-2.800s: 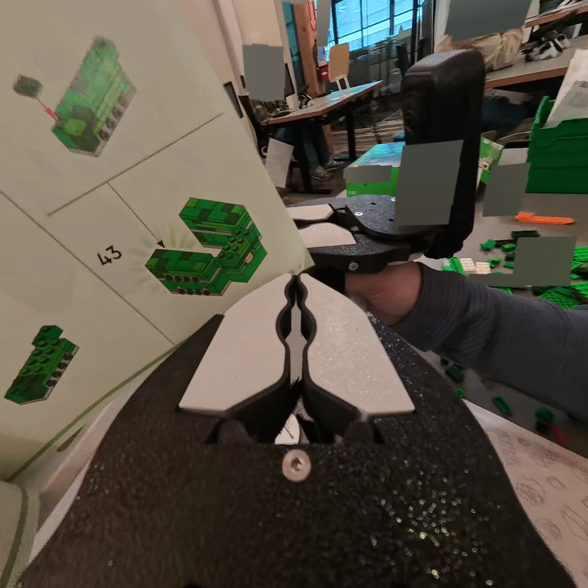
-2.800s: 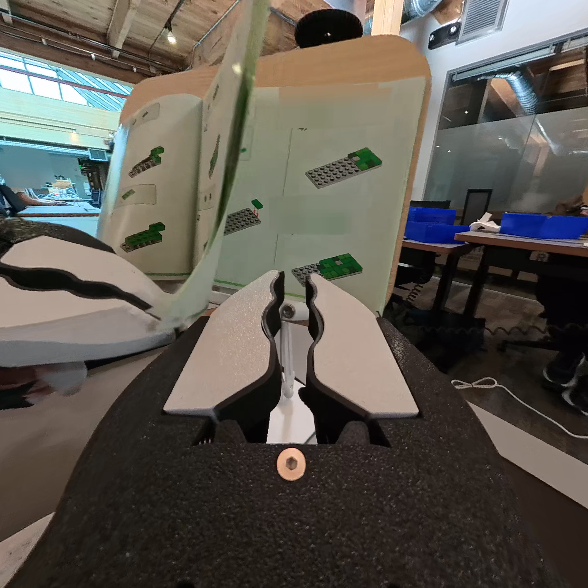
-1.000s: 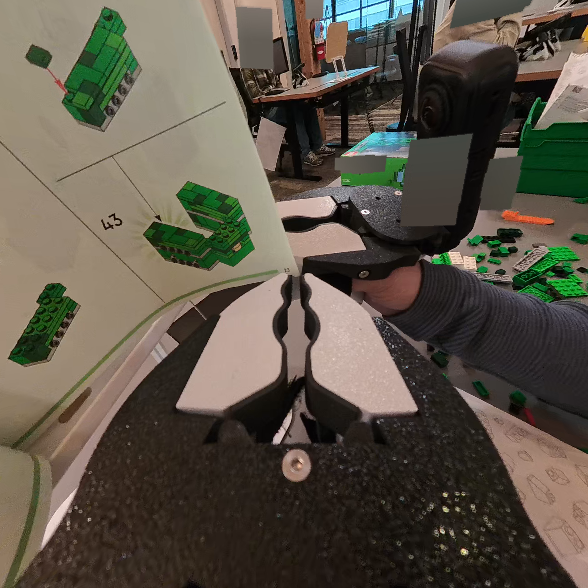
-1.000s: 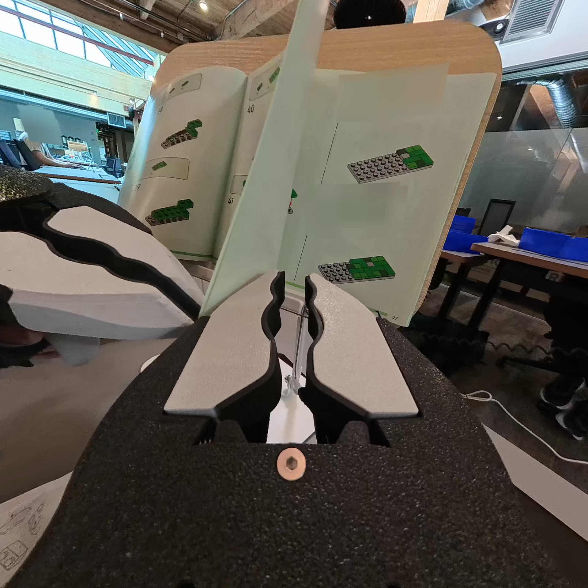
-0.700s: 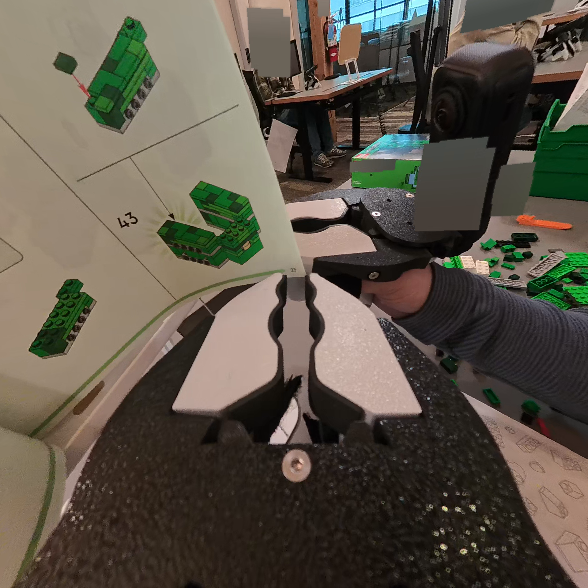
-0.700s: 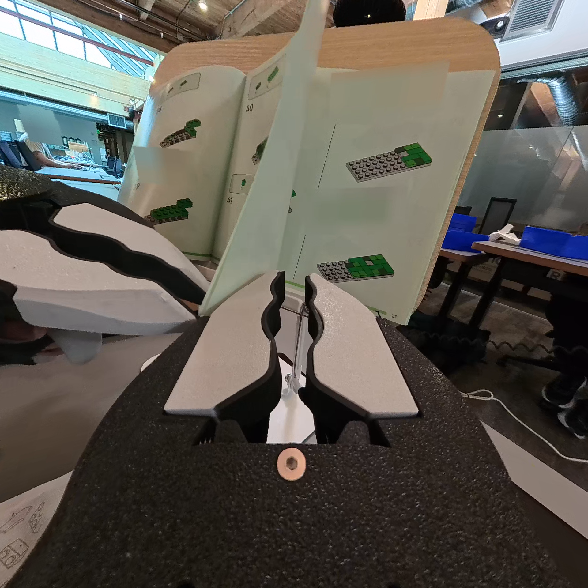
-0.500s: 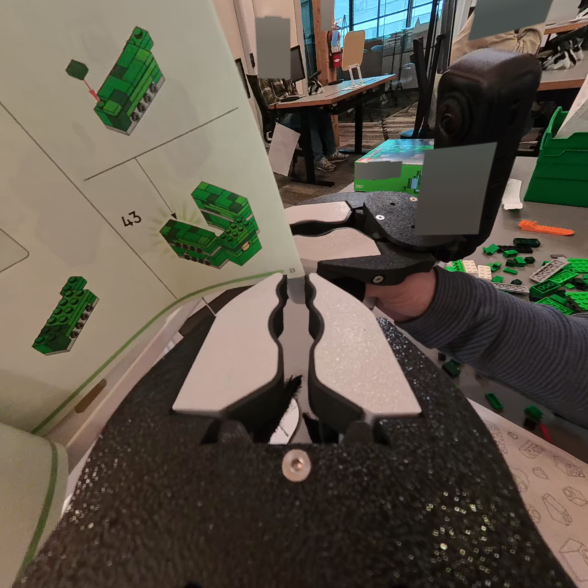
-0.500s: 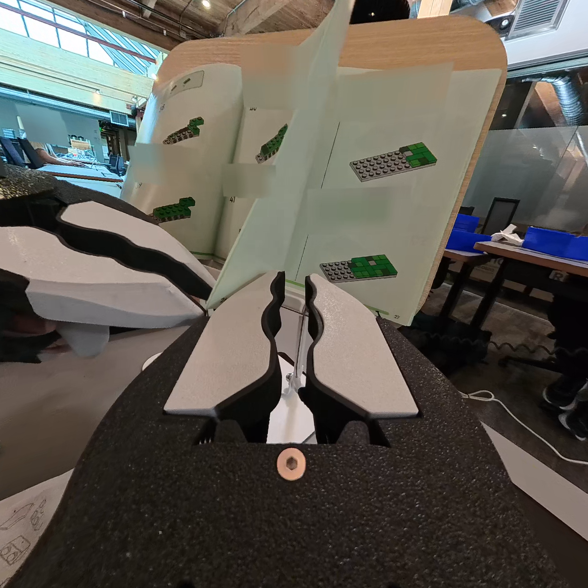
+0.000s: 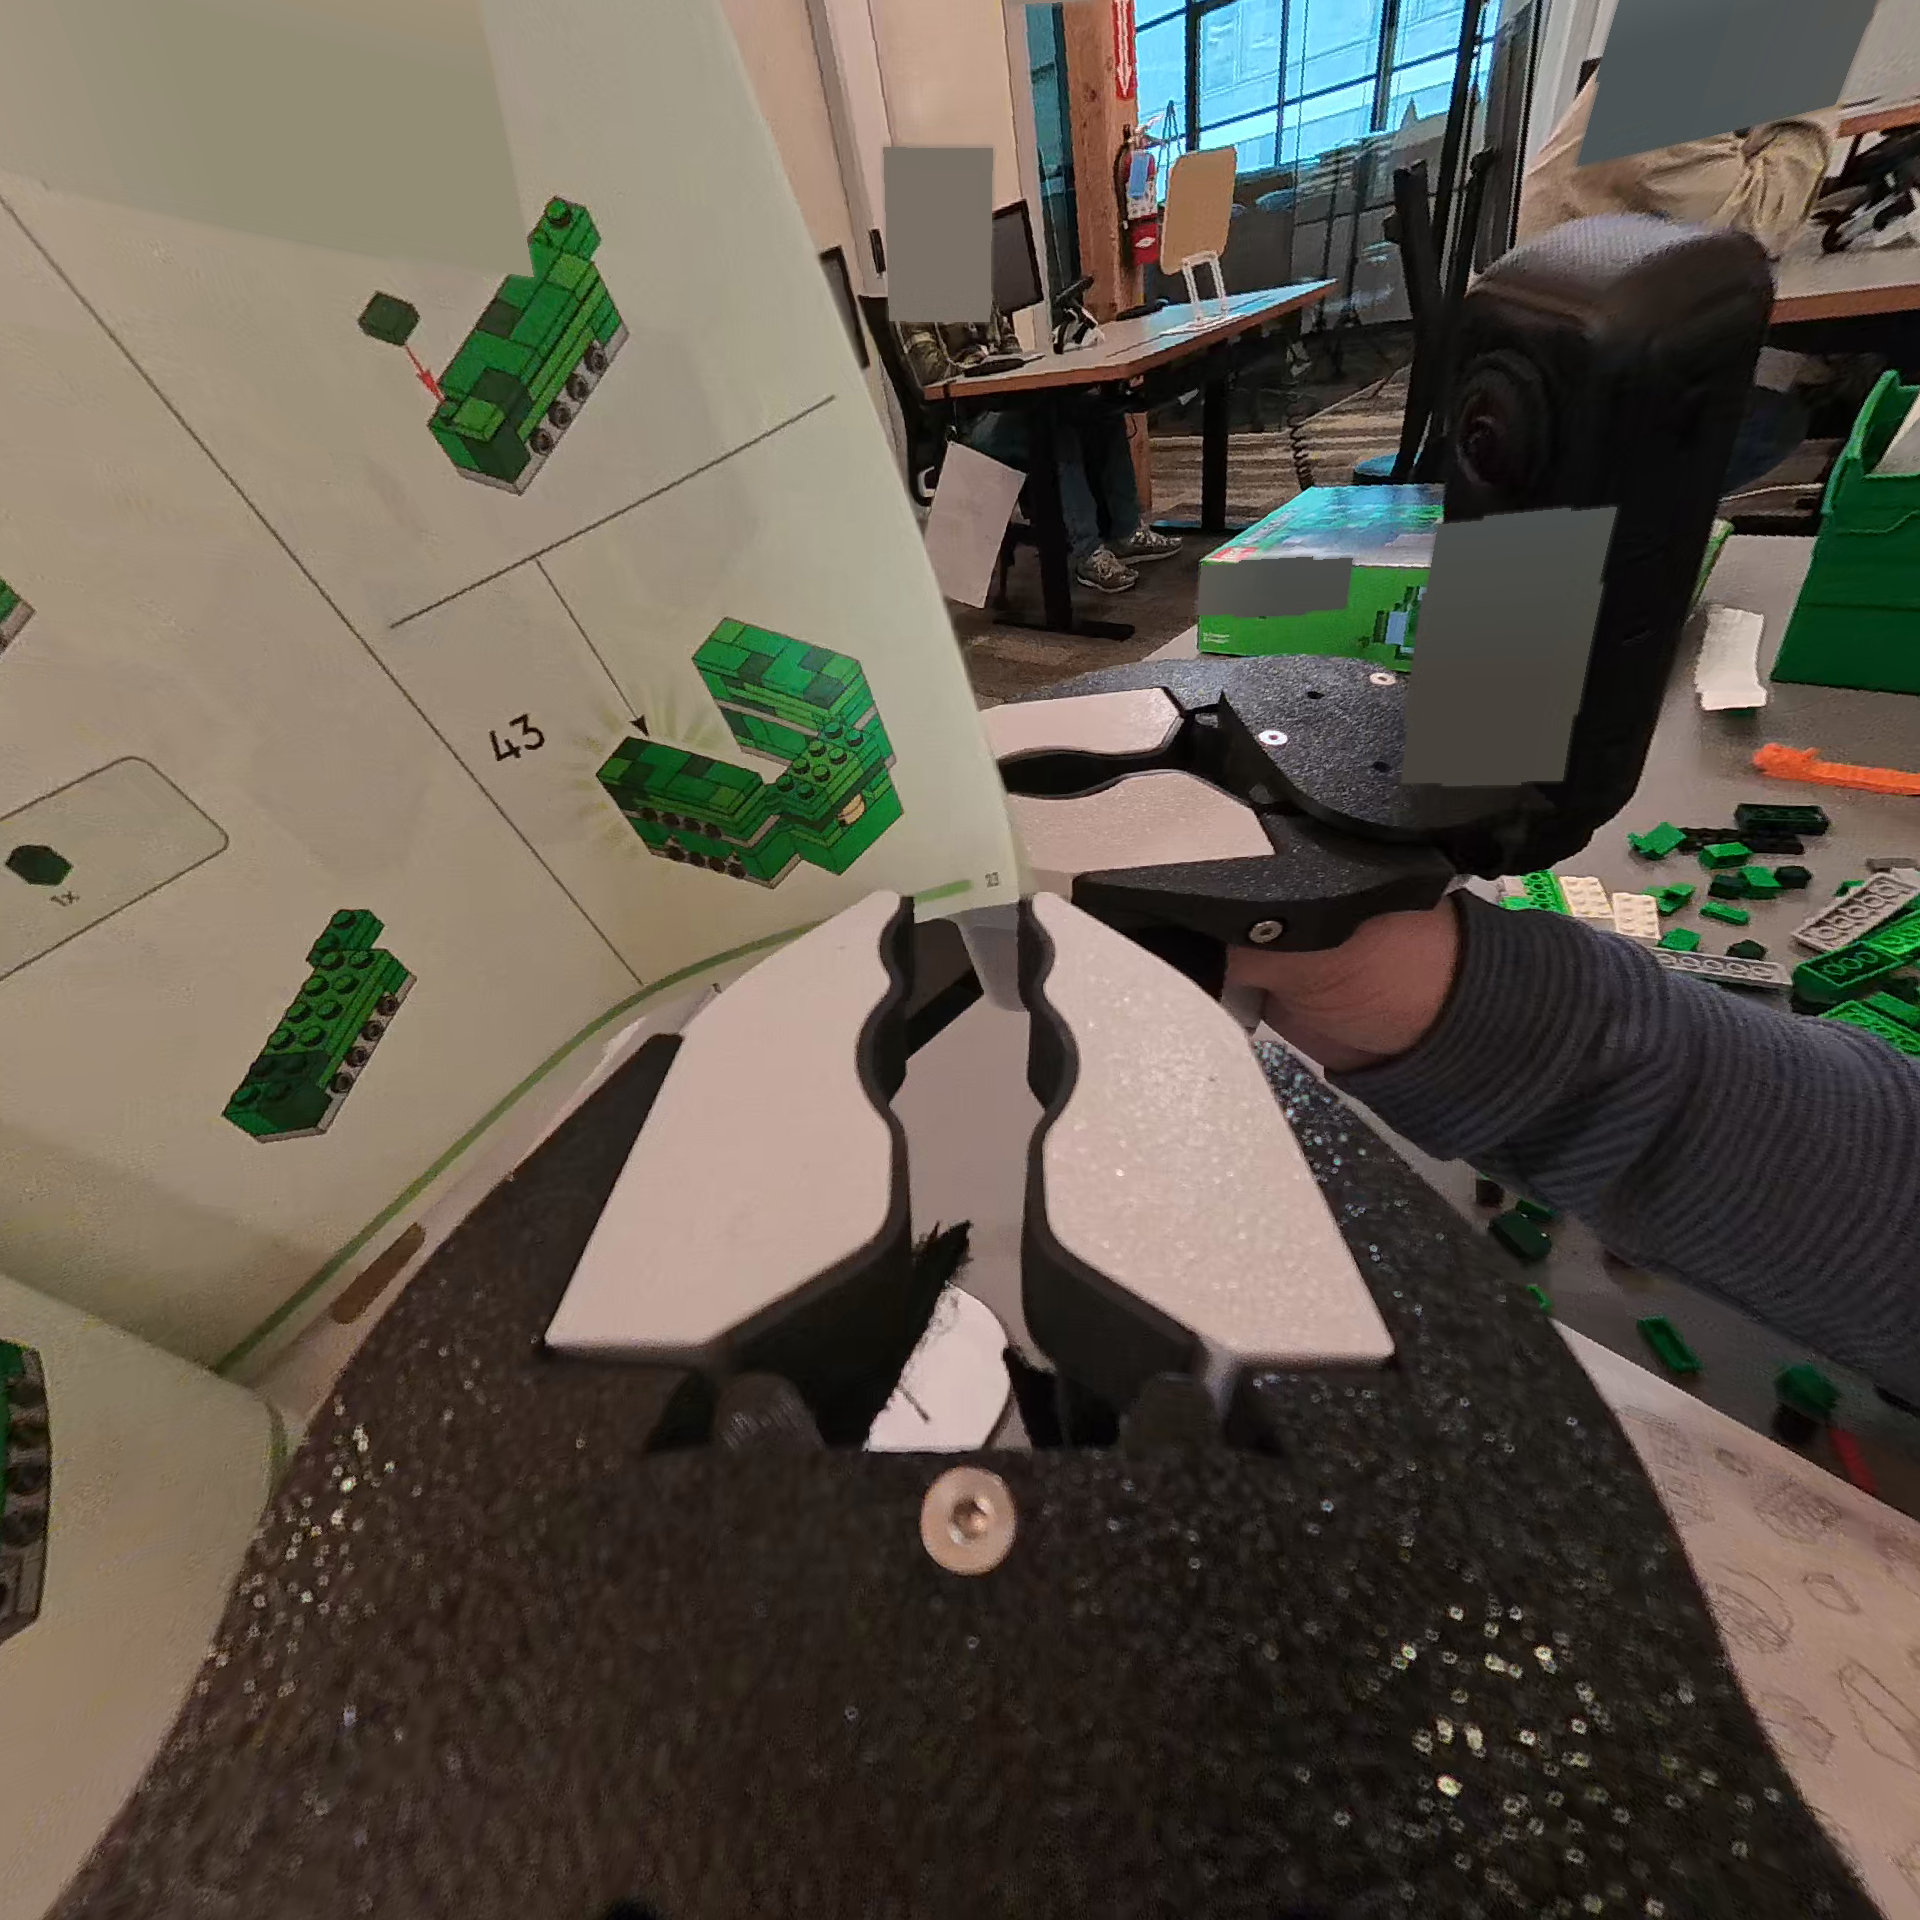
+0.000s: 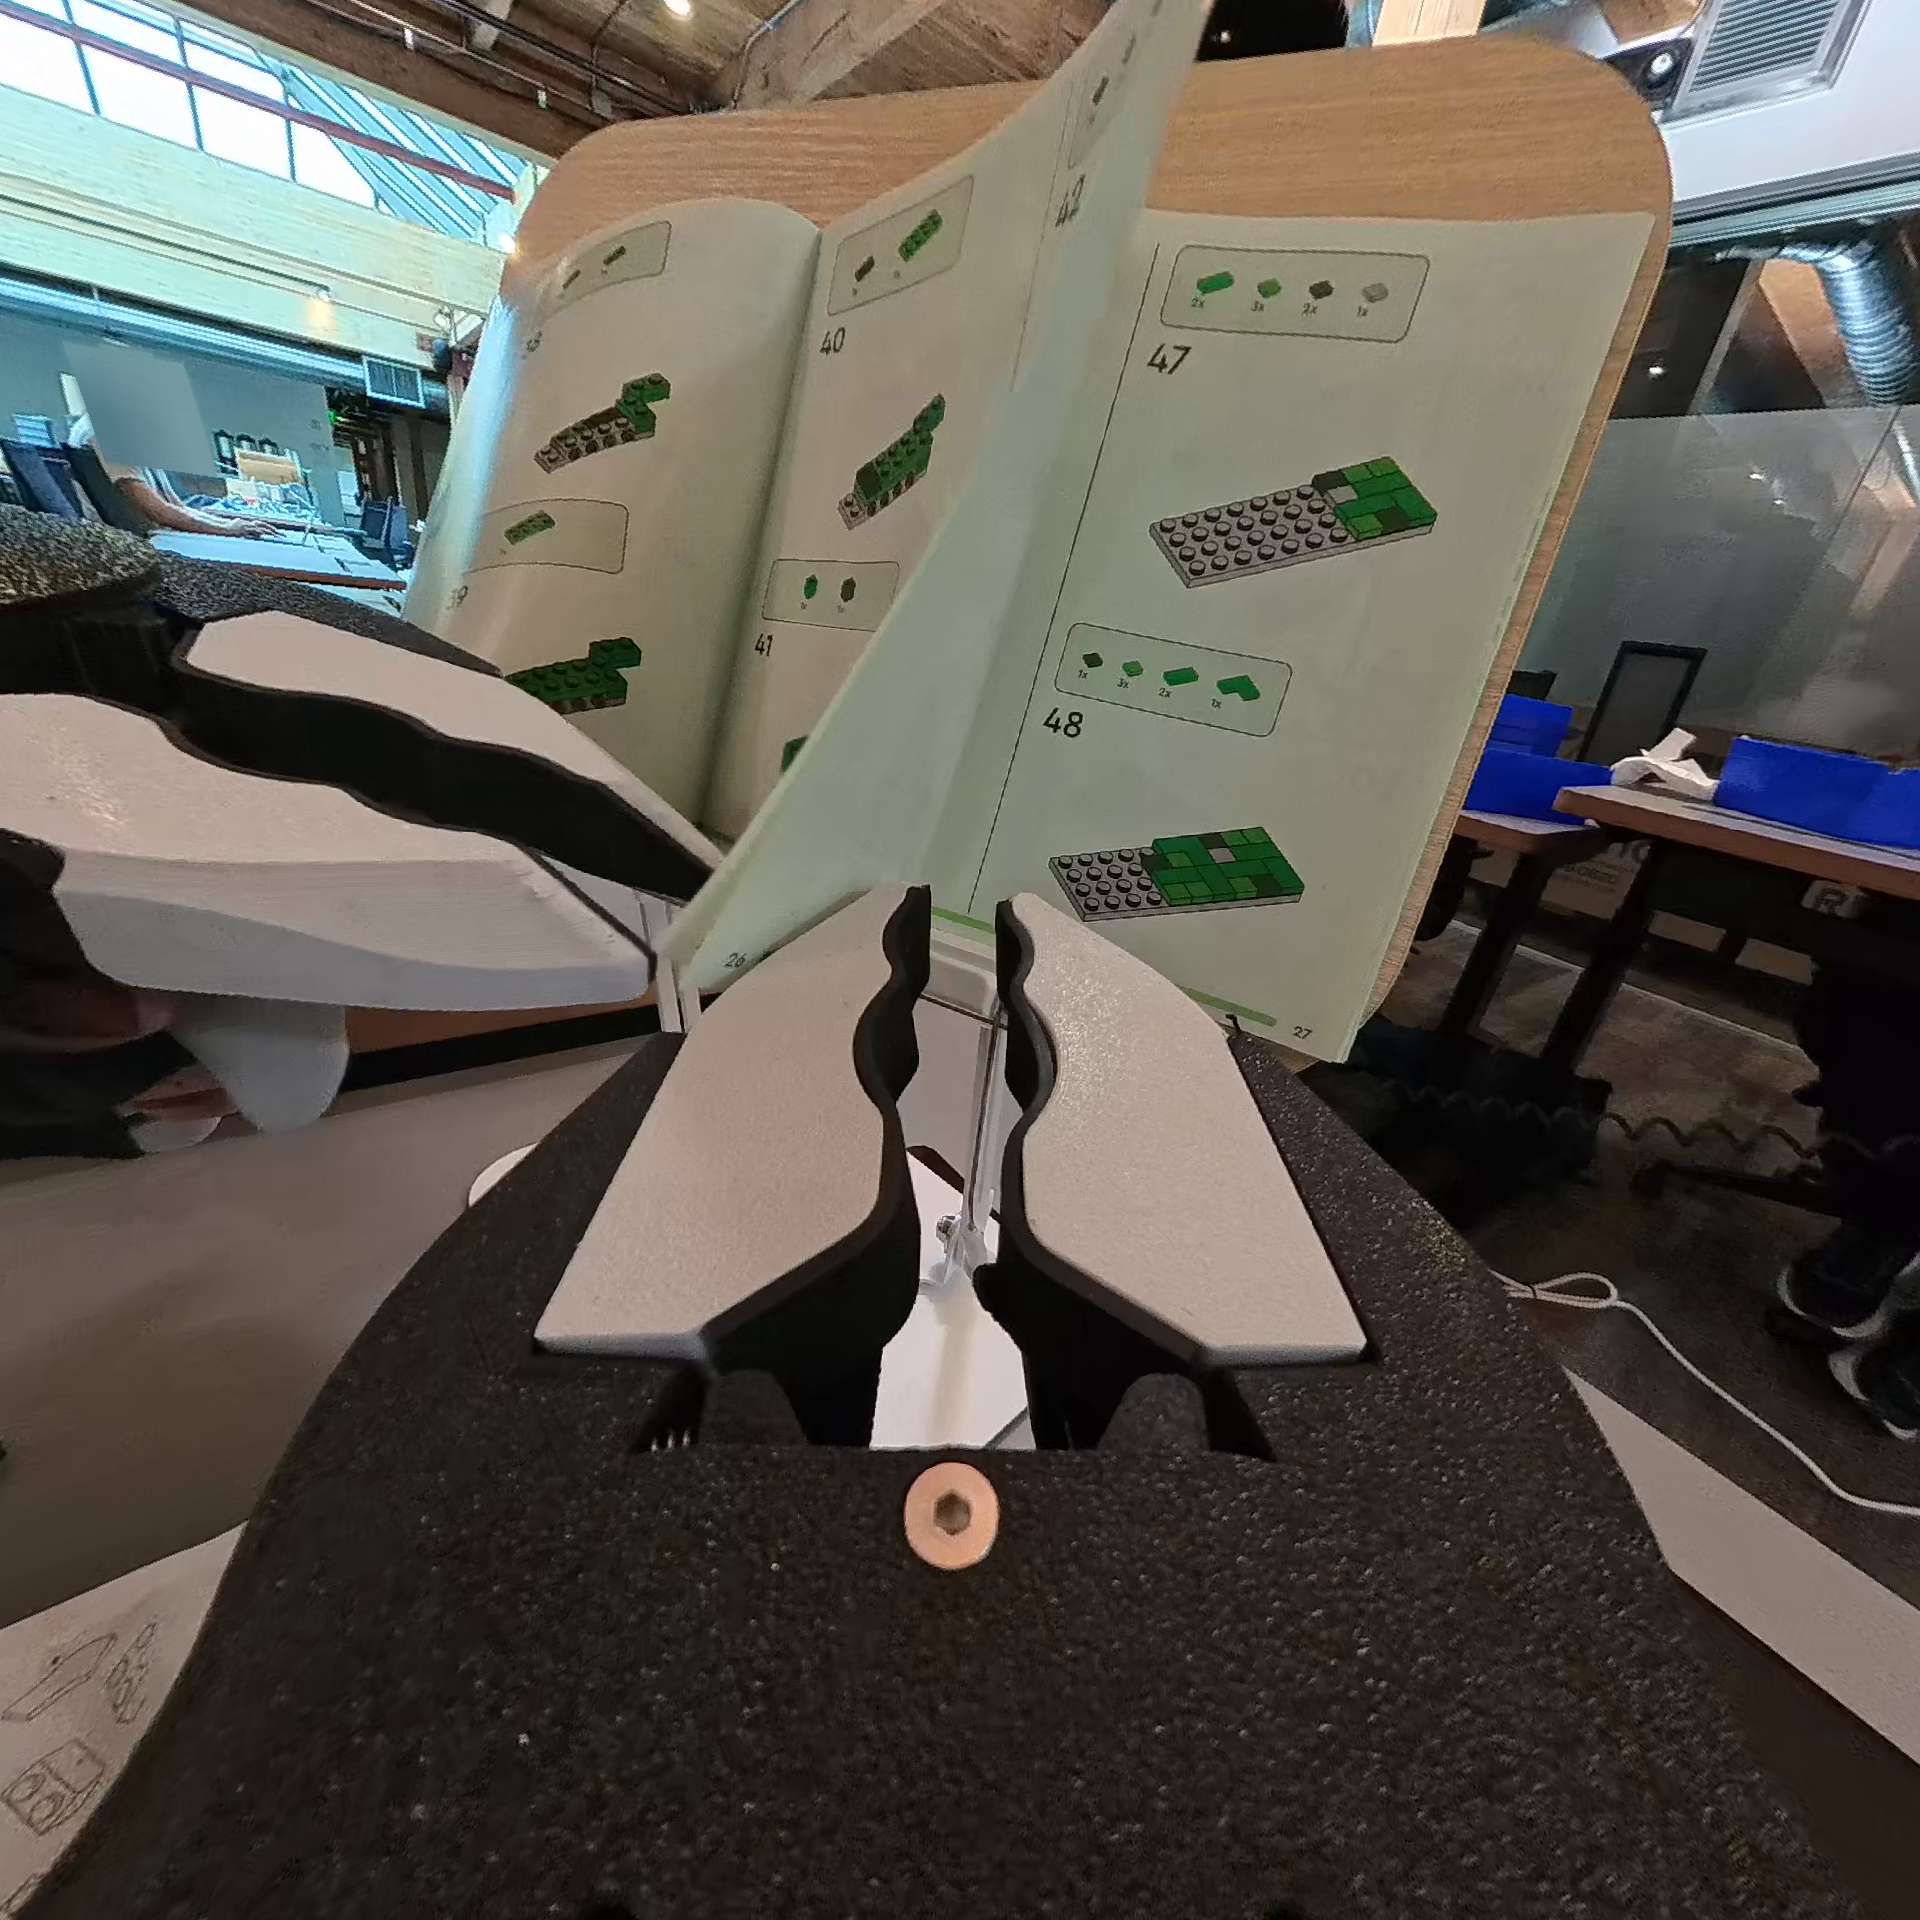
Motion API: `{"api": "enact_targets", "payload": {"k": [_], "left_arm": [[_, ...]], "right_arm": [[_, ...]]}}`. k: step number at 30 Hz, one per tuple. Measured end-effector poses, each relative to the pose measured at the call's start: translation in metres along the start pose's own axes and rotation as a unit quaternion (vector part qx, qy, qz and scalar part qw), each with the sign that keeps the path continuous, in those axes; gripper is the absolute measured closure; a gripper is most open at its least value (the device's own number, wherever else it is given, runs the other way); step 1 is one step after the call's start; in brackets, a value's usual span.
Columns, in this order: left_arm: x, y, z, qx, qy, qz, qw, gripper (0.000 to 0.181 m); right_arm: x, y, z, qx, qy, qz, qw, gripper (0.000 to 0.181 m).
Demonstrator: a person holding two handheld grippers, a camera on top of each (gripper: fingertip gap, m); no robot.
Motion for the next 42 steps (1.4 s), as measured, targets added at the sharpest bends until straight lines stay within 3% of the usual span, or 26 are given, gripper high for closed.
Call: {"api": "enact_targets", "payload": {"k": [4,9,19,25,32,37,42], "left_arm": [[-0.003,0.002,0.000,-0.003,0.000,-0.001,1.000,0.165],[-0.006,0.001,-0.001,-0.006,0.005,0.014,1.000,0.181],[-0.005,-0.002,-0.003,0.017,0.004,0.007,1.000,0.181],[0.000,-0.004,-0.002,0.031,0.016,-0.007,0.999,0.181],[0.002,-0.005,-0.002,0.034,0.019,-0.011,0.999,0.181],[0.004,-0.005,-0.002,0.033,0.019,-0.014,0.999,0.181],[0.012,-0.007,0.001,0.035,0.023,-0.020,0.999,0.181]], "right_arm": [[0.000,0.000,0.000,0.001,-0.001,0.001,1.000,0.170],[0.000,0.000,0.000,0.000,-0.001,0.001,1.000,0.170],[0.001,0.002,0.000,0.002,-0.002,-0.004,1.000,0.170],[0.009,0.017,0.002,-0.004,-0.012,-0.052,0.999,0.170],[0.028,0.034,0.021,-0.031,0.046,-0.125,0.991,0.166],[0.032,0.026,0.027,-0.030,0.097,-0.086,0.991,0.166],[0.020,0.016,0.018,-0.021,0.063,-0.049,0.997,0.168]]}}
Point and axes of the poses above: each gripper's, where its closed fingertips meet, x back along the fingers, z out of its top, y = z × x across the jaws, the point moved 8 cm from there along x, back along the fingers, and after that the axes turned 13 degrees about -x, right-handed, at the moved point
